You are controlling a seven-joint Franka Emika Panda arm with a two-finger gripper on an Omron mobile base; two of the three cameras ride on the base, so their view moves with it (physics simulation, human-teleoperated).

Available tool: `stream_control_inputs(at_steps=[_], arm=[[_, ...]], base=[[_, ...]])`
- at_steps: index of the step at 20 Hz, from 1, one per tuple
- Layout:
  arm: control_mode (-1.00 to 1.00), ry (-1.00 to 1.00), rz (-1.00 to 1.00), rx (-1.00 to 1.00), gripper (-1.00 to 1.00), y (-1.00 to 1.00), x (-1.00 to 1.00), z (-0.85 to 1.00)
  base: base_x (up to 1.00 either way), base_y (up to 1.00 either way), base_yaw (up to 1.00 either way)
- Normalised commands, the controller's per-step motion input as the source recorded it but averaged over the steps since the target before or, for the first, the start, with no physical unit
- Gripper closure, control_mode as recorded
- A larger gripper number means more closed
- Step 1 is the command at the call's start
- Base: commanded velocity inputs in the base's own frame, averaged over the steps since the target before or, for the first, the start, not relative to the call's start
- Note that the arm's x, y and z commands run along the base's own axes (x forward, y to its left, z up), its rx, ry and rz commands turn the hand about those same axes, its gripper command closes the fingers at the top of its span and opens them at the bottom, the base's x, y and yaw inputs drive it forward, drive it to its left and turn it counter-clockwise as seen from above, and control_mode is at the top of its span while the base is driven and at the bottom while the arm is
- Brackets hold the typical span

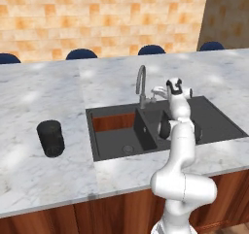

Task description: Turn on the sink faucet and place the jug under the water for a few seconds to fill it up.

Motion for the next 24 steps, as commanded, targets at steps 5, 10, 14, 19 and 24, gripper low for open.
stream_control_inputs(at_steps=[5, 10, 14, 19, 24], arm=[[-1.0, 0.39, -0.44, 0.33, 1.0, -0.86, 0.02, -0.51], [-1.0, 0.12, -0.23, 0.2, 1.0, -0.43, -0.47, -0.3], [-1.0, 0.04, -0.1, 0.14, 1.0, -0.37, -0.56, -0.06], [-1.0, -0.1, 0.0, 0.0, -1.0, -0.19, -0.68, 0.47], [-1.0, -0.15, 0.0, 0.0, -1.0, -0.01, -0.72, 1.0]], base=[[0.0, 0.0, 0.0], [0.0, 0.0, 0.0], [0.0, 0.0, 0.0], [0.0, 0.0, 0.0], [0.0, 0.0, 0.0]])
